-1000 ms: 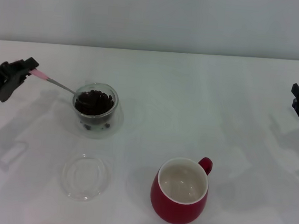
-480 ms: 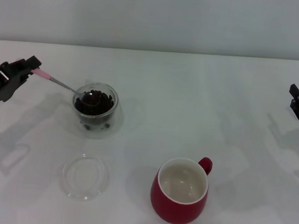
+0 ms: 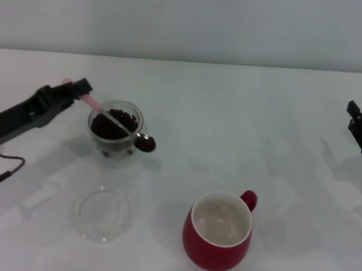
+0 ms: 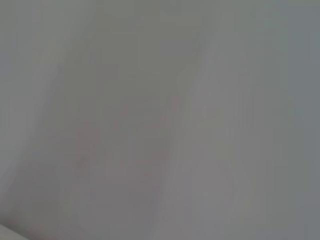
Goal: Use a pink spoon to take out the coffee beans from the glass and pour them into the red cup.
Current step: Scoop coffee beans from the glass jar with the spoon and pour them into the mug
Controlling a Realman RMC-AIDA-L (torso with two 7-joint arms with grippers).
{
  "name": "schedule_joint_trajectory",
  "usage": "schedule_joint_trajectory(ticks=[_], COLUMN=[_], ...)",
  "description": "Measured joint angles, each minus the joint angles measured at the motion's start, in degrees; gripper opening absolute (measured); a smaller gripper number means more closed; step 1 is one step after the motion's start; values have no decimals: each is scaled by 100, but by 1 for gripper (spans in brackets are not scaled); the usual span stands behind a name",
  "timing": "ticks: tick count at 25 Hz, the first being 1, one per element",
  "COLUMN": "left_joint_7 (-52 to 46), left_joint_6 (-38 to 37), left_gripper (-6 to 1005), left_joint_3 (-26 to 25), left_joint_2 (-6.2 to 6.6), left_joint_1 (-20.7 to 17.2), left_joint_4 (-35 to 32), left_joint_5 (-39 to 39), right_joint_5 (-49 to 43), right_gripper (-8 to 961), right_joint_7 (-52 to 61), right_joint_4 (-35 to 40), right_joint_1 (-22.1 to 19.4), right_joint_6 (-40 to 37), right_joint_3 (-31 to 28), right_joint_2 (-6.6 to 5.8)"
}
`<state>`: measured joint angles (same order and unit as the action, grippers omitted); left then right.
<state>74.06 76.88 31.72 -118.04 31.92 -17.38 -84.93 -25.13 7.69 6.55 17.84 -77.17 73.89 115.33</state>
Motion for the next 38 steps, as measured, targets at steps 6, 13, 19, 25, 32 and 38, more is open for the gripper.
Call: schedule_joint_trajectory(ticks=[6, 13, 19, 25, 32, 38], left_joint_7=[-25, -299, -487, -535, -507, -427], left_joint_6=[278, 548, 584, 600, 466, 206], left_gripper=[131, 131, 131, 132, 132, 132], left_joint_3=[0, 101, 305, 579, 942, 1321], left_joint_2=[-16, -33, -50, -56, -73, -88], left_joint_1=[241, 493, 697, 925, 1164, 1357], left_joint_4=[43, 75, 90, 120, 93, 67], left_joint_5=[481, 721, 719, 737, 753, 755], right_joint_5=[0, 0, 0, 4, 19, 28], right_gripper=[567, 568, 568, 568, 568, 568], right_joint_7=[3, 4, 5, 34, 112, 137], right_joint_4=[7, 12, 13, 13, 14, 22], right_joint_1=[0, 4, 8, 18, 17, 17], right_joint_6=[-6, -9, -48, -113, -163, -163], right_joint_3=[63, 111, 111, 133, 134, 134], right_joint_2=[5, 7, 7, 13, 16, 16])
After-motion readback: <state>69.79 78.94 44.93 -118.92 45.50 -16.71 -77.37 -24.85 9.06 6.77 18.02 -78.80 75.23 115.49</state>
